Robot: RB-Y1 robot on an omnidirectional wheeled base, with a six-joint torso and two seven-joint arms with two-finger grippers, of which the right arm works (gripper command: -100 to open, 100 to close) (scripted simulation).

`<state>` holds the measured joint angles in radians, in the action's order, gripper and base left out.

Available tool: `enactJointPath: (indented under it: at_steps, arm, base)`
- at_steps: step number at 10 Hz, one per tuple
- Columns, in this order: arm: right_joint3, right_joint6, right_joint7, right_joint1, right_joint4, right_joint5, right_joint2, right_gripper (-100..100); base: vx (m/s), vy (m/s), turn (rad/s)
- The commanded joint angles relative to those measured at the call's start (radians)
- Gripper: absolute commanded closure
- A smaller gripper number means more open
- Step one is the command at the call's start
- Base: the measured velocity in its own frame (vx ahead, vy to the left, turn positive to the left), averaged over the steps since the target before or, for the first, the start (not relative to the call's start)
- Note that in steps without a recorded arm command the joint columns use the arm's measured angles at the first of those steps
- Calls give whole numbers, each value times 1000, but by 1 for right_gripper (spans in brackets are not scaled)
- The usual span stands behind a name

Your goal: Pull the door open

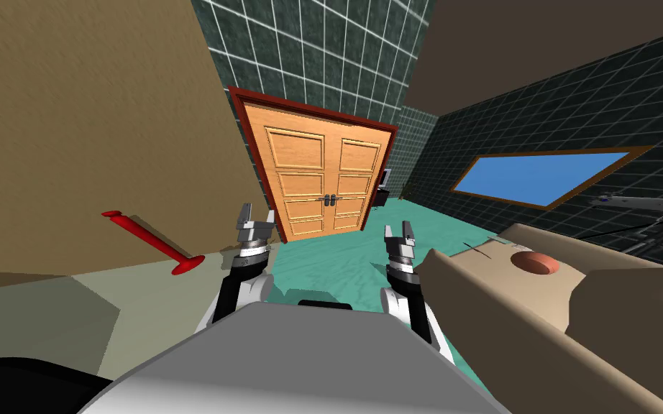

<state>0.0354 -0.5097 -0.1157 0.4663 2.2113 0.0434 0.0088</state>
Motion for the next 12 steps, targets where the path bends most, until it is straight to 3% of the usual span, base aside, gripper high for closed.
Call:
enactJointPath:
  at_steps: [1, 7, 9, 12]
  arm:
    - [7, 6, -10, -14, -28, 10, -12, -100]
    - [36, 28, -51, -72, -142, 48, -48, -100]
    - [51, 39, -72, -101, -200, 68, -62, -100]
    - [63, 49, -89, -125, -248, 84, -72, -100]
  base:
    - [109, -3, 94]
    - [166, -9, 96]
    - [162, -11, 129]
    - [123, -10, 72]
